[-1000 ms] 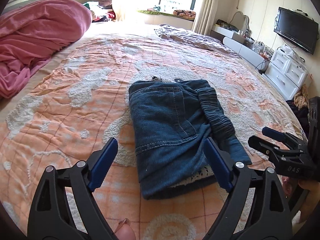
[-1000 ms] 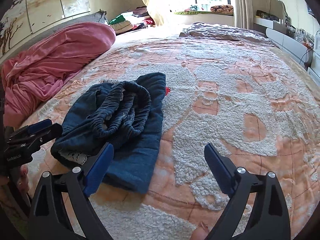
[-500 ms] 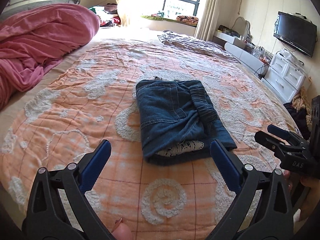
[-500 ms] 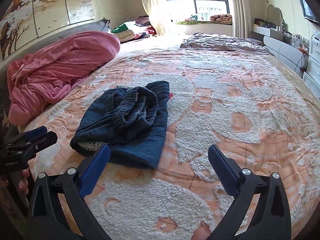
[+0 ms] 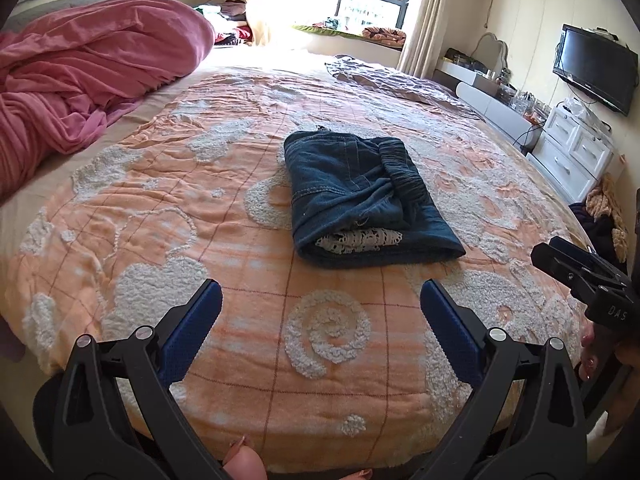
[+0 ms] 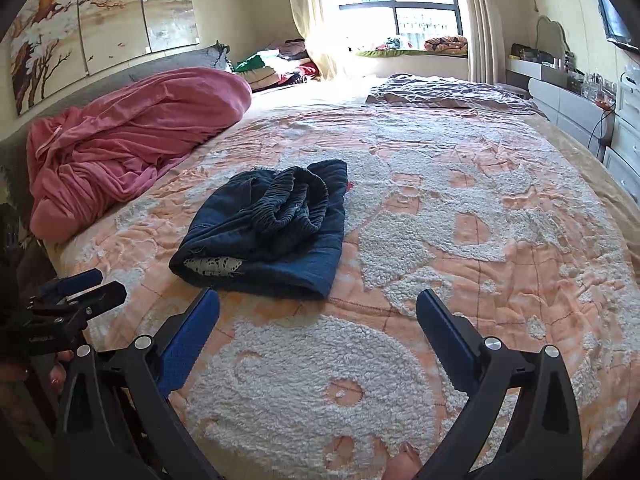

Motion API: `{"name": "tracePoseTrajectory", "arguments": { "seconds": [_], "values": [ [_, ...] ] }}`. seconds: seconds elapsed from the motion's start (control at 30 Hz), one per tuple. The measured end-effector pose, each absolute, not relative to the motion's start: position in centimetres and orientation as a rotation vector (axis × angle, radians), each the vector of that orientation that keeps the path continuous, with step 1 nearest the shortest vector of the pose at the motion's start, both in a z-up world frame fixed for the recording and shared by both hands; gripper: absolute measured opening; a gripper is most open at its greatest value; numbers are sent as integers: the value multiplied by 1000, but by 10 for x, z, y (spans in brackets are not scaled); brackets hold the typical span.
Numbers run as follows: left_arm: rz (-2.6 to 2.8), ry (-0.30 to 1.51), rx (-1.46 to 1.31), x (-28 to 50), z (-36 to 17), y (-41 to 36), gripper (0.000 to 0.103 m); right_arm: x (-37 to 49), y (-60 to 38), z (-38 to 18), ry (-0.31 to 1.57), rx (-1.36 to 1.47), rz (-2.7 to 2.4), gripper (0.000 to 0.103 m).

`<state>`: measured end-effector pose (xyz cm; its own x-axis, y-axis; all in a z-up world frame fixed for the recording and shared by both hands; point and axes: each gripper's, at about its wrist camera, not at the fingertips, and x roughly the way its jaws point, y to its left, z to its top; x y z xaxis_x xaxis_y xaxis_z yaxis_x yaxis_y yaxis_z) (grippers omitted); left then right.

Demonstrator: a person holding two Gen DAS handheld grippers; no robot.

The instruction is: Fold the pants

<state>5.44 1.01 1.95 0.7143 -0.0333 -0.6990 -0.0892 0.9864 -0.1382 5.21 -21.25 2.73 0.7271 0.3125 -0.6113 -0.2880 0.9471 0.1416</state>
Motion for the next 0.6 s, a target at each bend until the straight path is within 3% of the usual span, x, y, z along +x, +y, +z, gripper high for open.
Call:
{"name": "tracePoseTrajectory", "arguments": {
  "seconds": [0.6],
  "values": [
    [36, 827, -172, 24, -11, 3, 93, 18, -205, -6, 707, -1, 334, 98]
  ]
}}
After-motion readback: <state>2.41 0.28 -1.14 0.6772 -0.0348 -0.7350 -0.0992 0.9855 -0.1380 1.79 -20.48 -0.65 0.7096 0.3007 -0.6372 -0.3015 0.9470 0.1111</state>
